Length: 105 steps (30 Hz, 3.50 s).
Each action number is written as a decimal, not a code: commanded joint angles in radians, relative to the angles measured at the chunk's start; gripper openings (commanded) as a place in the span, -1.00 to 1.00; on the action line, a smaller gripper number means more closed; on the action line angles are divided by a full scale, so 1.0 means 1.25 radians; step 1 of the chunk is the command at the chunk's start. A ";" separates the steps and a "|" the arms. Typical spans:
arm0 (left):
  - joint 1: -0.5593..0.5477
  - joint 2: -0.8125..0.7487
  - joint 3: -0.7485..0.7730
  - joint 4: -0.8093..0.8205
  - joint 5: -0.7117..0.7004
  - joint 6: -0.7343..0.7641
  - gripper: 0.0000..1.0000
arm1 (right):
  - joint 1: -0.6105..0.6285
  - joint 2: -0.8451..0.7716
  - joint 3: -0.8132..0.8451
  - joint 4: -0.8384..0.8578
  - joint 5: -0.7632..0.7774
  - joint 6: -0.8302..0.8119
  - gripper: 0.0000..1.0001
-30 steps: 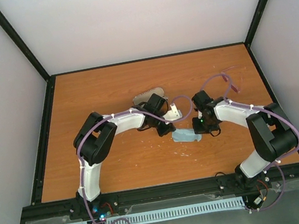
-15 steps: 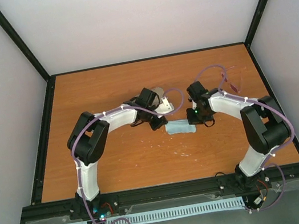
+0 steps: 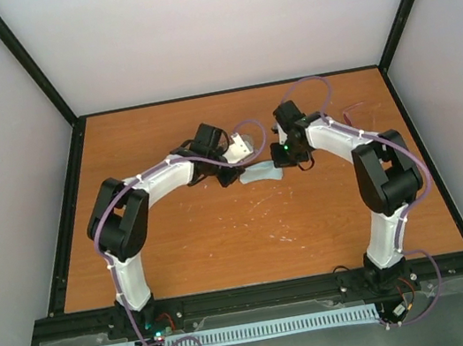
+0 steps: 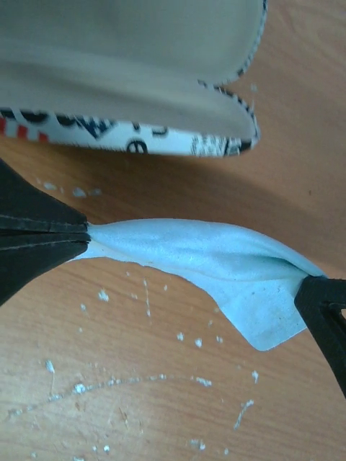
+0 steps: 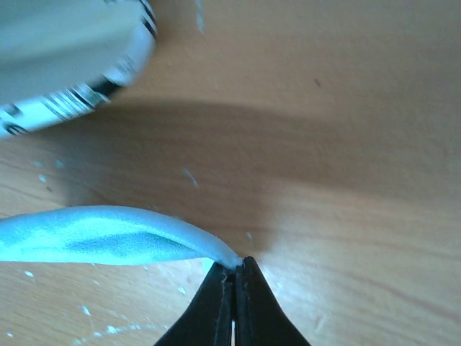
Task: Organize the sunglasses
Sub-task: Pick up the glasses cleaning cloth from the center of the board, then place the glasses cleaning cloth in the sunglasses case.
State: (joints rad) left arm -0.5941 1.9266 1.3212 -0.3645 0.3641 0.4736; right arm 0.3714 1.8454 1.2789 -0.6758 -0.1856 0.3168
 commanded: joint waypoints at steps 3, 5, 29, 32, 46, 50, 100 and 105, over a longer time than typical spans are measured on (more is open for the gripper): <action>0.045 -0.044 0.006 -0.013 -0.003 0.017 -0.99 | 0.020 0.063 0.134 -0.048 -0.031 -0.044 -0.94; 0.058 -0.046 0.006 -0.014 0.000 0.017 -0.99 | 0.024 0.084 0.171 -0.063 -0.038 -0.053 -0.94; 0.151 -0.024 0.030 -0.013 0.045 0.028 -0.99 | 0.044 0.302 0.513 -0.202 -0.083 -0.091 -0.95; 0.152 -0.014 0.037 -0.015 0.053 0.028 -0.99 | 0.044 0.317 0.531 -0.211 -0.087 -0.094 -0.94; 0.180 0.031 0.068 -0.029 0.075 0.036 -0.99 | 0.044 0.379 0.609 -0.228 -0.102 -0.098 -0.94; 0.188 0.044 0.073 -0.029 0.082 0.038 -0.99 | 0.044 0.403 0.639 -0.238 -0.109 -0.099 -0.94; 0.230 0.141 0.163 -0.034 0.086 0.068 -0.99 | 0.044 0.481 0.719 -0.206 -0.106 -0.086 -0.94; 0.230 0.143 0.165 -0.038 0.085 0.068 -0.99 | 0.044 0.480 0.718 -0.204 -0.091 -0.088 -0.94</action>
State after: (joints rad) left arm -0.3161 2.0941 1.4841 -0.4007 0.4637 0.5400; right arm 0.4171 2.4233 2.1521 -0.9447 -0.3225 0.2039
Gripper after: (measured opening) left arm 0.017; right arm 0.030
